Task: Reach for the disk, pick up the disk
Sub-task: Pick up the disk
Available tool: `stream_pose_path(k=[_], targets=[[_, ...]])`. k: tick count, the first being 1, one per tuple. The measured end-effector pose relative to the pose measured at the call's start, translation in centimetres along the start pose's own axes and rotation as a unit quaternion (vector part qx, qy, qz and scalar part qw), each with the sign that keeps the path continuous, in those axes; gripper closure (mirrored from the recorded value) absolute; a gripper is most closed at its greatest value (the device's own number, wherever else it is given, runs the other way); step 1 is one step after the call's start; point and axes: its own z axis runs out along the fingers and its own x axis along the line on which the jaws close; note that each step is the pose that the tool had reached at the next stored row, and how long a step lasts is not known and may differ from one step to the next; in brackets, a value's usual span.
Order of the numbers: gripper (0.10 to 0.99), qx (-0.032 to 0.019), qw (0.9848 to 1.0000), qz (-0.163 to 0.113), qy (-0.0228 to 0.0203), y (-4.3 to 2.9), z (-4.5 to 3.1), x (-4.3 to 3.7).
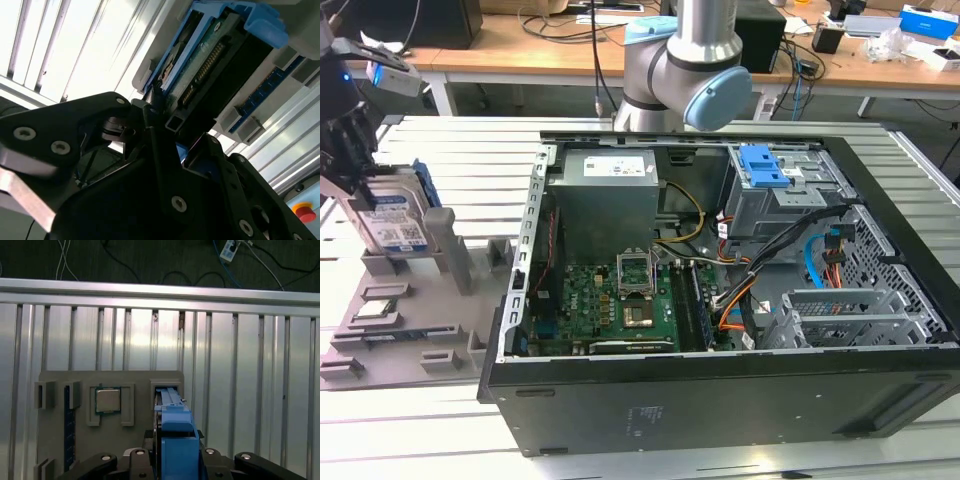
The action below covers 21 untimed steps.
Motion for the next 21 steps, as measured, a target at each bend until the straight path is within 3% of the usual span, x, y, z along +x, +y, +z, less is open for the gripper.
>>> stream_pose_path(k=[21], targets=[[0.722, -0.0003, 1.0, 0.0, 0.0, 0.12, -5.53, -0.05]])
